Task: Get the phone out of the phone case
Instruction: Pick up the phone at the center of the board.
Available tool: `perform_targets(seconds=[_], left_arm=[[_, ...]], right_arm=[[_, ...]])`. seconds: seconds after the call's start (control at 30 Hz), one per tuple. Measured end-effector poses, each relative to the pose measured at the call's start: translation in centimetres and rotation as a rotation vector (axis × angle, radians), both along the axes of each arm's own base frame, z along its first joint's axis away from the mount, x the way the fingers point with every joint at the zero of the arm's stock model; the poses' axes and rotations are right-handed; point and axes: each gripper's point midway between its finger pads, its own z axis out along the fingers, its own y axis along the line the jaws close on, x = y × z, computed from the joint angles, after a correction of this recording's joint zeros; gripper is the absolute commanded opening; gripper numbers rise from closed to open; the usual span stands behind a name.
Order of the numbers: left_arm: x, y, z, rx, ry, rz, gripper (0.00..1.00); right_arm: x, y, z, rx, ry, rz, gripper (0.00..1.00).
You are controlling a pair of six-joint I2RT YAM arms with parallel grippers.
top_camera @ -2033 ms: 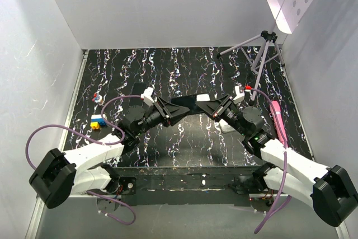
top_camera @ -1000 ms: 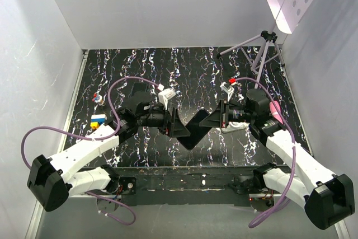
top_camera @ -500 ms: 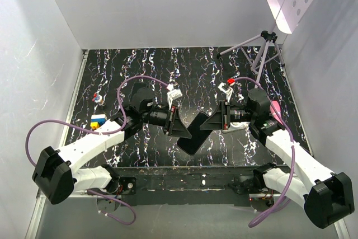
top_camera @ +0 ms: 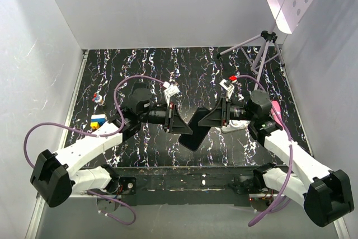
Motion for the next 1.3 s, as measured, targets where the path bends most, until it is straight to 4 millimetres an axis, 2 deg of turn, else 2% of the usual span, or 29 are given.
perform_targets(seconds=[0.07,0.2,0.33,0.37,0.4,0.43,0.47,0.53,0.73,0.77,0.9,1.03,1.17,1.3], left_arm=[[0.6,0.0,0.3,-0.017,0.017,0.056,0.0],[1.4,0.1,1.5,-0.073,0.052,0.145,0.0],[2.0,-0.1,3.0,-0.13,0.077,0.185,0.0],[2.1,-0.1,3.2,-0.141,0.084,0.19,0.0],[2.1,-0.2,3.4,-0.149,0.092,0.191,0.0],[2.2,-0.3,3.6,-0.158,0.098,0.192,0.0],[2.2,-0.3,3.7,-0.162,0.101,0.191,0.0],[2.3,-0.2,3.7,-0.171,0.107,0.193,0.0],[2.5,-0.1,3.6,-0.166,0.118,0.206,0.01],[2.5,0.0,3.4,-0.158,0.12,0.211,0.11],[2.7,0.5,3.1,-0.106,0.107,0.242,0.64],[2.7,1.2,3.7,-0.083,0.063,0.273,0.83],[2.4,2.8,4.3,-0.072,0.013,0.335,0.81],[2.0,3.7,5.0,-0.08,-0.023,0.356,0.7]], right_arm=[[0.3,0.2,0.0,0.026,0.006,-0.026,0.66],[0.8,0.5,-0.4,0.076,0.057,-0.09,0.56],[1.5,1.0,0.4,0.086,0.086,-0.133,0.5],[1.5,1.3,0.8,0.085,0.085,-0.133,0.42],[1.4,1.6,1.2,0.087,0.081,-0.127,0.29],[1.3,1.9,1.5,0.092,0.071,-0.121,0.11],[1.2,2.2,1.9,0.102,0.069,-0.115,0.02],[0.9,2.3,2.6,0.128,0.071,-0.11,0.01],[1.2,2.5,2.4,0.185,0.12,-0.11,0.01],[1.4,2.7,2.3,0.189,0.132,-0.105,0.01],[1.8,3.0,1.9,0.211,0.17,-0.099,0.01],[2.4,3.1,1.6,0.22,0.206,-0.125,0.01],[2.7,2.8,1.4,0.228,0.218,-0.146,0.01],[2.6,2.5,1.8,0.238,0.207,-0.155,0.01]])
